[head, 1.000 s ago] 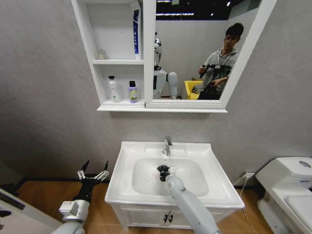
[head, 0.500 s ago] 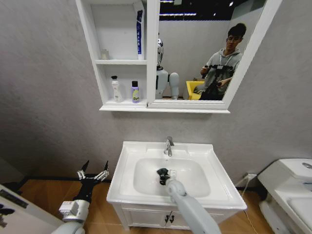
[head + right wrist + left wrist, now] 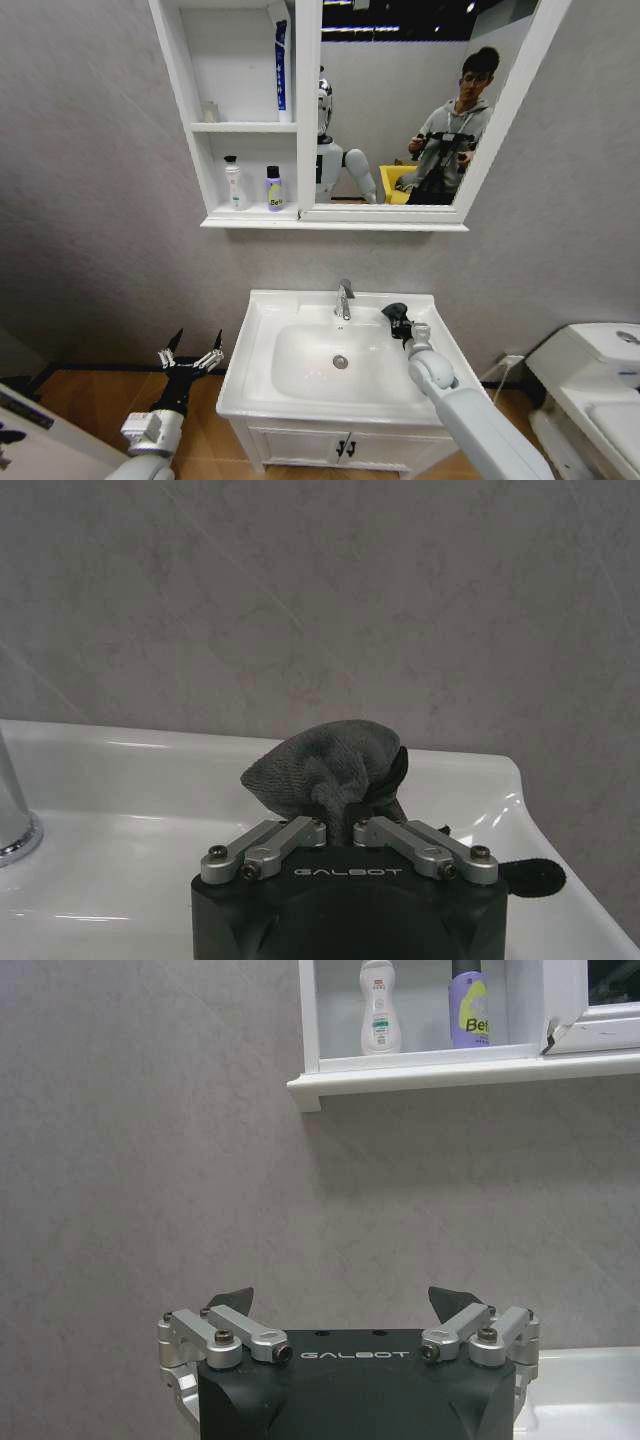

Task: Move facial cleanser and shampoo from washbasin to cabinet, then wipe washbasin with towel.

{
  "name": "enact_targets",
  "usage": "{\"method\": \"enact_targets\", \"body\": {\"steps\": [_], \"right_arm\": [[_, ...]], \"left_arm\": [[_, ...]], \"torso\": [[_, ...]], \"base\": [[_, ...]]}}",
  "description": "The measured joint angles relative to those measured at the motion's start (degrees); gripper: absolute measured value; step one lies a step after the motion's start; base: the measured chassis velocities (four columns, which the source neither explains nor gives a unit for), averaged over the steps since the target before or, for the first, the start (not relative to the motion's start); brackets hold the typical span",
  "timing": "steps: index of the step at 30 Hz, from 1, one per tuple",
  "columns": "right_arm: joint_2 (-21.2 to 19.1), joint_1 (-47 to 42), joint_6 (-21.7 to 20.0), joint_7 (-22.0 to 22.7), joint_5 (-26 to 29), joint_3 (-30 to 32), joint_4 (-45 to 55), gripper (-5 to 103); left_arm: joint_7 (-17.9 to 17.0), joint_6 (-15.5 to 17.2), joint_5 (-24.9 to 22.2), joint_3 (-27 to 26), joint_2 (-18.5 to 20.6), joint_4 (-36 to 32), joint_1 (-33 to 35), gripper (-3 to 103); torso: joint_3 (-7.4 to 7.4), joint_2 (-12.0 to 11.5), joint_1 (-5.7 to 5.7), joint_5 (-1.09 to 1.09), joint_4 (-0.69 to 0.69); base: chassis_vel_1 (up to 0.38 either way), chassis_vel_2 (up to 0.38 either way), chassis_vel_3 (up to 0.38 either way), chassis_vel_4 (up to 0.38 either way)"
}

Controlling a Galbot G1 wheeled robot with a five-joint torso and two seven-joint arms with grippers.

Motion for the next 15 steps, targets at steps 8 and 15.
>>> {"method": "enact_targets", "body": {"steps": [8,15], "right_arm": [[-1.0,-1.0,2.9,-3.6,1.0,2.5,-4.5,7],[-1.1,-1.9,4.0,-6.1,-0.8,3.3,-6.3,16]], "left_arm": [[0.0,0.0,0.0,0.0,0.0,0.0,0.0,99],[0.0,0.0,0.0,0.0,0.0,0.0,0.0,99]], "torso": [[0.0,0.0,-0.01,-0.01,-0.01],[0.0,0.0,-0.01,-0.01,-0.01]], "base": [[0.0,0.0,0.0,0.0],[0.0,0.0,0.0,0.0]]}}
